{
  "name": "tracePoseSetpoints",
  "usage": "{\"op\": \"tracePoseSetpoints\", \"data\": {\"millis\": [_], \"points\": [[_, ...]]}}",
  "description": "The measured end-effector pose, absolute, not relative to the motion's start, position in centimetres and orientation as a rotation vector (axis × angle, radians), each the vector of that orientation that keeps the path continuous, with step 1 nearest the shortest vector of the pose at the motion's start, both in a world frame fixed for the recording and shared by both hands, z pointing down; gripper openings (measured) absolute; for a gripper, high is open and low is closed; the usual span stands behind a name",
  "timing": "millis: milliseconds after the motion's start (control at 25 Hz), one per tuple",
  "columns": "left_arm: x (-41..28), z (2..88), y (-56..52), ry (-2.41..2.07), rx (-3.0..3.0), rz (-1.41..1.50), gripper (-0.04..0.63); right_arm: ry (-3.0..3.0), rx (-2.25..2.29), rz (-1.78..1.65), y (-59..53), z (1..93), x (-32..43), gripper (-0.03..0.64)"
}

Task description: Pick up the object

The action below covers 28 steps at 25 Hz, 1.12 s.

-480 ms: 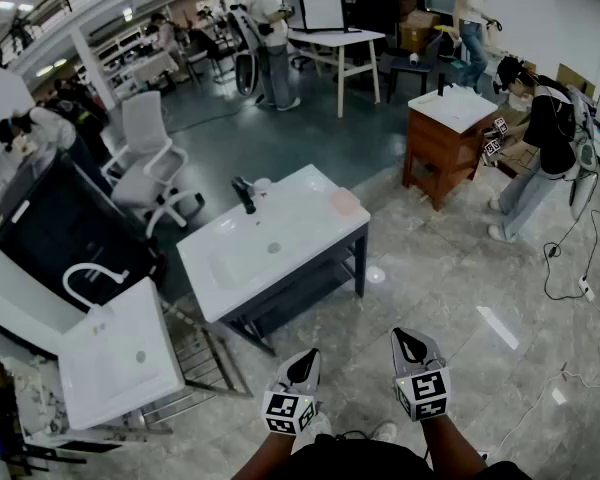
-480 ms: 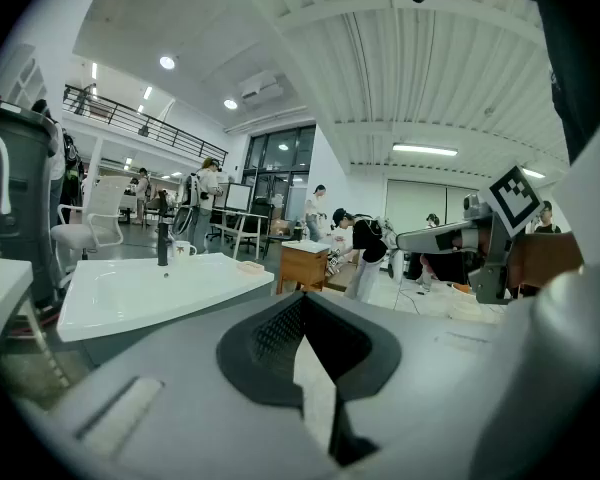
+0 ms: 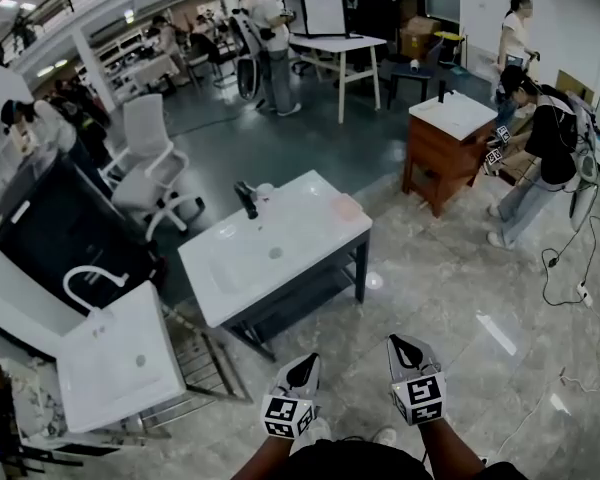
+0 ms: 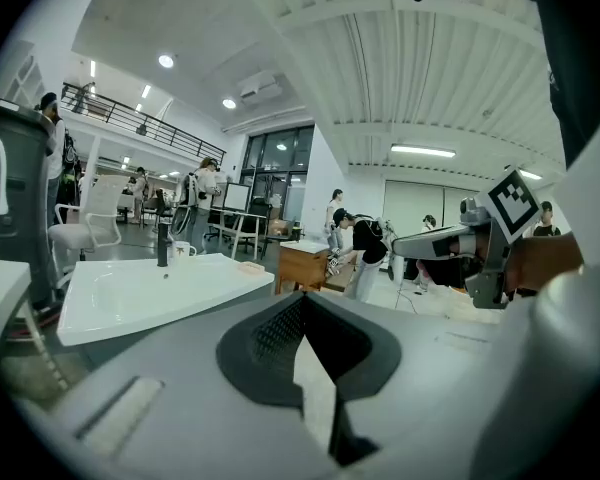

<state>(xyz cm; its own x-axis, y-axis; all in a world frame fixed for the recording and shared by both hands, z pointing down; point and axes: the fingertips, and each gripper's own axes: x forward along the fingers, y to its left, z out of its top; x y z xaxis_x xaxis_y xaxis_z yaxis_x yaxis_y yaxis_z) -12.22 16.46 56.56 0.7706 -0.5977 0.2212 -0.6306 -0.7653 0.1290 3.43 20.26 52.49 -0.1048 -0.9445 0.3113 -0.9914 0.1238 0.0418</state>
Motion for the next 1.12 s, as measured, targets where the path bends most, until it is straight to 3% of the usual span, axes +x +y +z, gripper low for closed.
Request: {"op": "tracePoseSetpoints", "data": {"millis": [720, 1120], "points": [[-20.5, 57.3, 10.5, -0.968, 2.751, 0.269, 0.018, -2.141, 2.04, 0.335, 15.4, 53.2, -1.6, 0.003], [-14.9, 57.4, 6.9, -0.932, 2.729, 0.269, 0.018, -2.141, 2.005, 0.342, 11.3, 54.0, 2.5, 0.003]]}}
